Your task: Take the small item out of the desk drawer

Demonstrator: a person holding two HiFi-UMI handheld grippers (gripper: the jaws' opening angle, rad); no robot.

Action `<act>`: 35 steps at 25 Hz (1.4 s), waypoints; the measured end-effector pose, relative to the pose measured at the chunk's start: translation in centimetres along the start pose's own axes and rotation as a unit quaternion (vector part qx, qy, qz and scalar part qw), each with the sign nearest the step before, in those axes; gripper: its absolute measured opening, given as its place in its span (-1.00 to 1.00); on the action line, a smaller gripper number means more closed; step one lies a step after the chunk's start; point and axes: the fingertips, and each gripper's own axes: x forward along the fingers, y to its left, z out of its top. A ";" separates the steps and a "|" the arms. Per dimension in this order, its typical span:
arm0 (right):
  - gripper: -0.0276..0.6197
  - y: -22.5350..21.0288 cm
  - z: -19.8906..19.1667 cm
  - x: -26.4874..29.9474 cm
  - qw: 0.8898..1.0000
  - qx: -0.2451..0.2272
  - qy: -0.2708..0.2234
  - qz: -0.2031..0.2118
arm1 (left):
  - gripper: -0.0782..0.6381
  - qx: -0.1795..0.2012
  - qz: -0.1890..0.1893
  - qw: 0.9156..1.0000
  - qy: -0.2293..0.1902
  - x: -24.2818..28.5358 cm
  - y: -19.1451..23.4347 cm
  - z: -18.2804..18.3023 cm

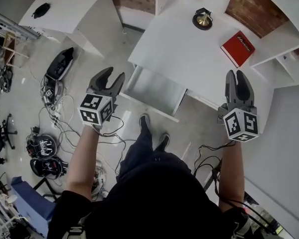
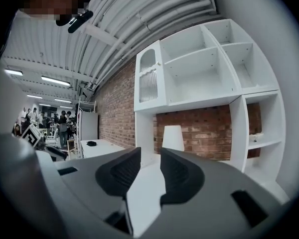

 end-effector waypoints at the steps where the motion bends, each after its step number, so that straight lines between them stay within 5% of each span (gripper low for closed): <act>1: -0.54 0.1 -0.2 0.7 1.000 0.001 0.003 -0.005 | -0.30 0.001 -0.012 1.000 0.012 1.0 0.4 -0.7; 6: -0.55 1.5 -1.6 3.7 0.999 0.001 0.023 -0.025 | -0.30 0.024 -0.109 0.989 0.096 5.3 0.2 -5.4; 11: -0.56 2.5 -3.3 4.7 0.998 0.002 0.043 -0.049 | -0.30 0.070 -0.189 0.963 0.180 8.5 -1.1 -10.3; 26: -0.60 -2.4 -12.5 5.6 0.991 0.044 0.110 -0.068 | -0.27 0.098 -0.221 0.898 0.367 14.8 -4.5 -23.2; 31: -0.64 -4.5 -14.8 5.6 0.988 0.058 0.118 -0.078 | -0.27 0.132 -0.228 0.867 0.423 16.0 -5.5 -28.1; 35: -0.65 -5.5 -16.9 5.7 0.985 0.070 0.133 -0.081 | -0.27 0.180 -0.251 0.822 0.479 16.1 -6.0 -31.2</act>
